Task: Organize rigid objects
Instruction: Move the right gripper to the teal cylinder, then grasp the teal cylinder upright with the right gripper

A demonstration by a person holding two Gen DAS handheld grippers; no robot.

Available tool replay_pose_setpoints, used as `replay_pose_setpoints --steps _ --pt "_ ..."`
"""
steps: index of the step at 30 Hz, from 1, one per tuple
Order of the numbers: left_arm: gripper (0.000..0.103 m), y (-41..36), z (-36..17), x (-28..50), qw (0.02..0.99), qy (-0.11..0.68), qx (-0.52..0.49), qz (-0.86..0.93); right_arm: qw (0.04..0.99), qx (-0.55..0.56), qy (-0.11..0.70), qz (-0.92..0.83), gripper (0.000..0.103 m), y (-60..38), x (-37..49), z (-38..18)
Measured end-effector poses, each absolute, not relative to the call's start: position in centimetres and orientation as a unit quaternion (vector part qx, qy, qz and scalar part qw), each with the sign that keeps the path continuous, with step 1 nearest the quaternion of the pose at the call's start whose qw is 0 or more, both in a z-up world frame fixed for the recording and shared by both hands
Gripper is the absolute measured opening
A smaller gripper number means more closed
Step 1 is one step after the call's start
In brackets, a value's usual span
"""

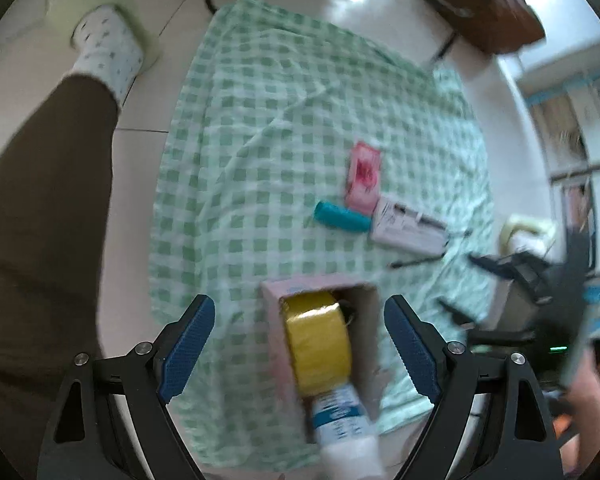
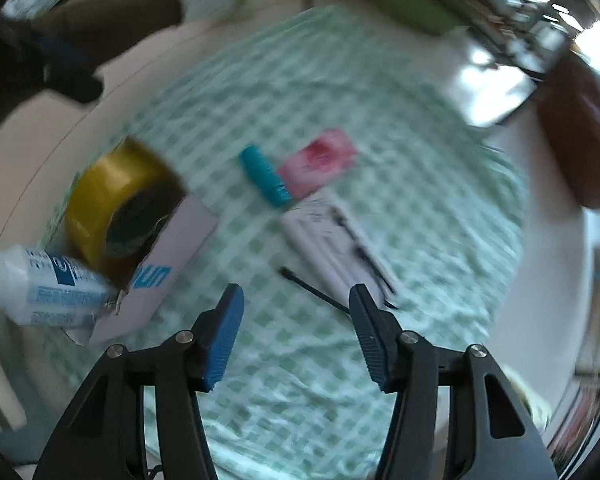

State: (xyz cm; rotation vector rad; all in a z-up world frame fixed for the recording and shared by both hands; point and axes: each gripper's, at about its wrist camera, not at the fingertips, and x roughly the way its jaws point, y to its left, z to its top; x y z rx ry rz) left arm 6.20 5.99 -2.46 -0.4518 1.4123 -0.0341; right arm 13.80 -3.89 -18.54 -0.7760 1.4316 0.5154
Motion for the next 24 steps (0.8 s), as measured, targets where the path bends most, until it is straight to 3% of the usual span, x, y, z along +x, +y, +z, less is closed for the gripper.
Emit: replay_pose_setpoints --steps 9,15,18,24 --pt "0.086 7.6 -1.7 7.1 0.777 0.607 -0.161 0.041 0.595 -0.321 0.677 0.292 0.048 0.0 19.2 -25.3" --pt "0.086 7.4 -1.8 7.3 0.762 0.618 -0.189 0.028 0.570 -0.325 0.690 0.307 0.036 1.8 21.1 -28.8" --pt "0.086 8.0 -1.8 7.7 0.762 0.618 -0.191 0.030 0.566 -0.288 0.709 0.306 0.024 2.0 21.9 -30.1" --pt "0.086 8.3 -2.6 7.9 0.752 0.631 -0.185 0.047 0.580 -0.221 0.735 0.272 0.024 1.5 23.2 -29.9"
